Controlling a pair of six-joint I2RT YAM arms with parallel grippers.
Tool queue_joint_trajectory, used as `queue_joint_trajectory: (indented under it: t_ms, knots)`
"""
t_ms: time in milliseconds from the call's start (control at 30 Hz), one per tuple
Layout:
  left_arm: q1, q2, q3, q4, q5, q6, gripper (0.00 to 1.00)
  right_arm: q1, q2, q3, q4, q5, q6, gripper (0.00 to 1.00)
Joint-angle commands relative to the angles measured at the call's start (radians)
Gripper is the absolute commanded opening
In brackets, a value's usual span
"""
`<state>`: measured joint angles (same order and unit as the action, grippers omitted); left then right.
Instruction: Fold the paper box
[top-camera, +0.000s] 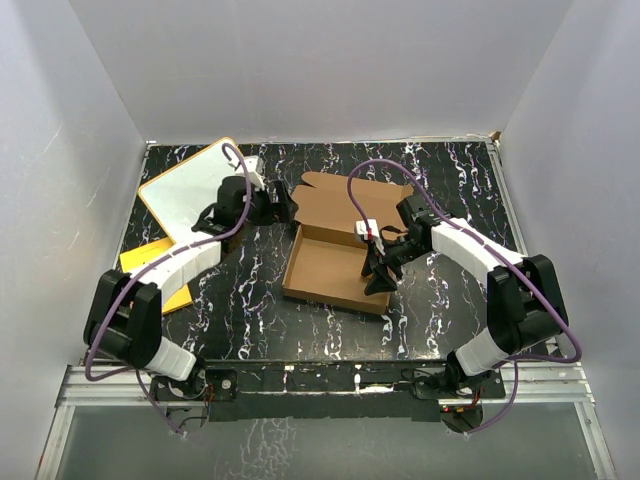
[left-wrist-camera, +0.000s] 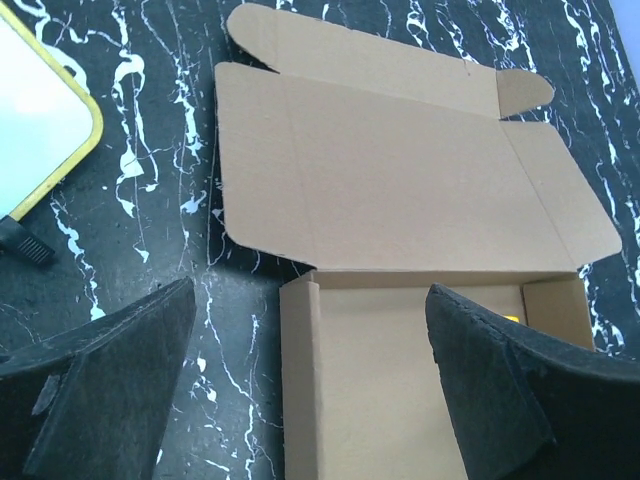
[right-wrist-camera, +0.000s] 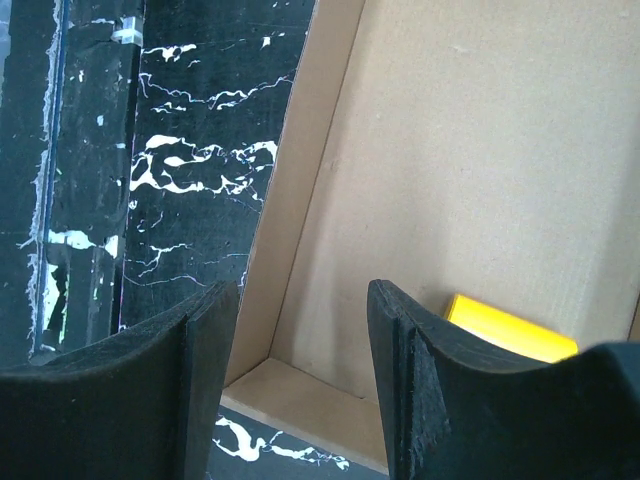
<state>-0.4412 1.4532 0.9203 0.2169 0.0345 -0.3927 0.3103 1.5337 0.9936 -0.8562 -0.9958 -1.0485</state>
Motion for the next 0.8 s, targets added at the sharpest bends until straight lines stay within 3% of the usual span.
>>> queue_joint_trajectory:
  t_ms: [0,433,767]
  knots:
    - [0.07,0.061,0.063,0.024,0.173,-0.1,0.96,-0.013,-0.04,0.046,0.034,-0.056,-0.005,0.59]
    - [0.152,0.314,0.256,-0.007,0.378,-0.225,0.91,-0.029,-0.049,0.032,0.103,-0.04,0.084,0.6]
    - [0.158,0.444,0.386,-0.068,0.41,-0.219,0.91,-0.069,-0.053,0.022,0.198,-0.014,0.211,0.6]
